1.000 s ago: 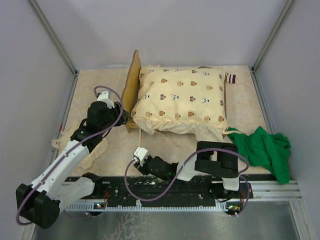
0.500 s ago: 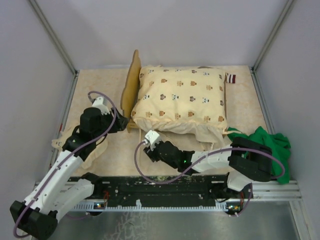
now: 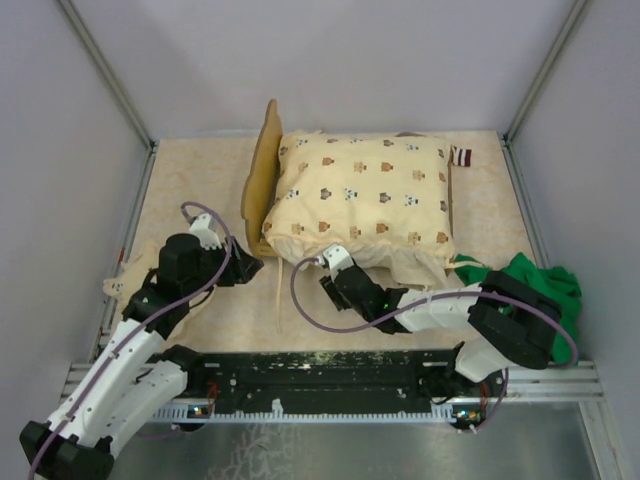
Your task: Set up the pet bed
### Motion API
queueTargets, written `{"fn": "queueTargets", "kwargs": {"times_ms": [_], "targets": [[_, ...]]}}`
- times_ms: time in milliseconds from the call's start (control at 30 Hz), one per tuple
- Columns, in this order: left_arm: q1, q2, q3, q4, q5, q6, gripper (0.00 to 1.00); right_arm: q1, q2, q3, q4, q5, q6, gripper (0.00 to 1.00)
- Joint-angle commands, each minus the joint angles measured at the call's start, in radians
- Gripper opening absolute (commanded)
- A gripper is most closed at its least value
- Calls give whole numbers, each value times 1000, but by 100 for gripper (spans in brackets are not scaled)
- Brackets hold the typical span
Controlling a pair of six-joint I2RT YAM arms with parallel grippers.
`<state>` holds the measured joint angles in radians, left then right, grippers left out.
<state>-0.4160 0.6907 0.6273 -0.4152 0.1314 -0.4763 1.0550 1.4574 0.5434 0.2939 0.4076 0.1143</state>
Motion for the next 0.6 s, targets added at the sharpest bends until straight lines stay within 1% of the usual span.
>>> {"fn": "queueTargets", "kwargs": {"times_ms": [0,100,167,200,233,367,500,567], "targets": [[5,-8,-6,7,27,-23,60,-26,-6,3,-7,4,54,49],[5,0,3,-6,20,-39,59,-30,22,9,-24,3,76,49],[6,-7,1,-8,7,-50,58,-30,35,9,-24,-2,80,45],[6,-10,-2,-8,-2,-58,57,-30,39,9,-23,-10,81,42],[5,-13,-7,-6,-12,-65,57,-30,39,7,-21,-20,81,37],[5,-12,-41,-6,-31,-104,55,-30,7,9,-24,-75,76,1],[6,3,-33,2,18,-109,56,4,-75,26,4,-209,76,0],[5,10,-36,17,50,-126,57,54,-114,37,40,-217,74,0]]}}
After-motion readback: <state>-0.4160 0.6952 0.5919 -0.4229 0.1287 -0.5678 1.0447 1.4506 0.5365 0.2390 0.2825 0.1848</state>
